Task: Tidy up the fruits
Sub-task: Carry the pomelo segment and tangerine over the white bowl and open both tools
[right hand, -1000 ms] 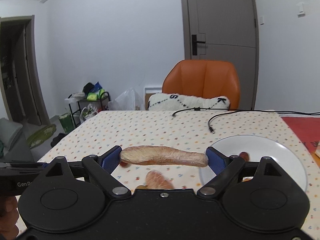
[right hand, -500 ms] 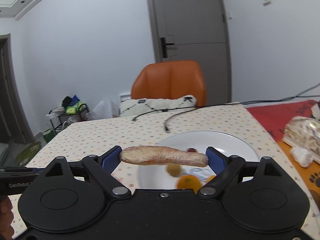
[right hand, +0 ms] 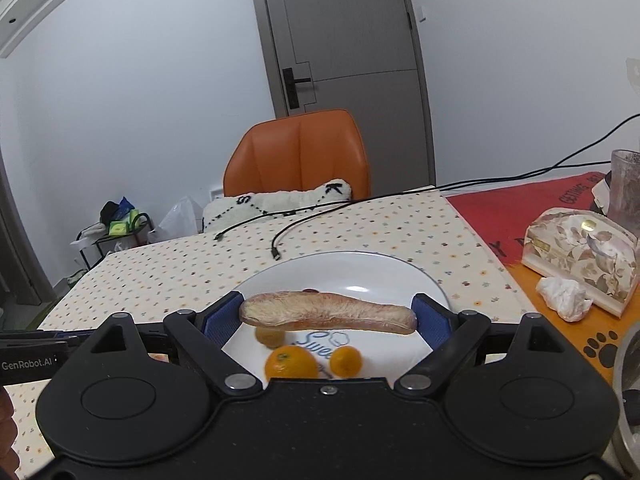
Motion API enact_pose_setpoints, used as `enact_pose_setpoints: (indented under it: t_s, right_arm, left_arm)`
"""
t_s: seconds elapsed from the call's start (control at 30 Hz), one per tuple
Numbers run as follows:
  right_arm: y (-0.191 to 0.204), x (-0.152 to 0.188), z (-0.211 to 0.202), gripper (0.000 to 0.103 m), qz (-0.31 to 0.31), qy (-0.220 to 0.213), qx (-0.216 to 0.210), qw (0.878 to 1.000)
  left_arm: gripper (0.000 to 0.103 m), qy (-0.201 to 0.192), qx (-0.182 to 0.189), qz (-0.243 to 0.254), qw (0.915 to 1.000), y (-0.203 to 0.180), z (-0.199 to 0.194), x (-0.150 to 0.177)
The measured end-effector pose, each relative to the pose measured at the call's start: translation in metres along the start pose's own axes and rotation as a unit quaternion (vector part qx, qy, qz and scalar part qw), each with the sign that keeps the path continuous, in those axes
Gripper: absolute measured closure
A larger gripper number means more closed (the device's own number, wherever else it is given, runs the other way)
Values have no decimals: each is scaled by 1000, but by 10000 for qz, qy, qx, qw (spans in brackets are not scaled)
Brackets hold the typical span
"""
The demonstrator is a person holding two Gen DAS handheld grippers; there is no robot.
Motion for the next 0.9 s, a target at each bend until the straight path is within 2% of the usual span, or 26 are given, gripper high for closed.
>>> enact_pose_setpoints:
  t_s: [0.6, 0.8, 0.9]
  right_arm:
    - [-28, -20, 26, 15, 259, 231, -156, 9993]
    - [-38, -22, 28, 5, 497, 159, -221, 9984]
    - [-43, -19, 23, 4, 497, 134, -201, 9985]
  left_arm:
    - [82, 186, 135, 105, 9997, -40, 33, -23]
    - [82, 276, 190, 167, 9993, -54, 52, -24]
    - [82, 338, 203, 200, 9990, -57, 60, -23]
Point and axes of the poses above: each gripper's, at about its wrist camera, not at the fingertips, and z roughly the way its jaws point, y to its left, x to its underside, the point moved 7 cm from there along z, roughly the way its jaws point, and after that the axes turned 9 degrees about y, right-handed, at the moved point
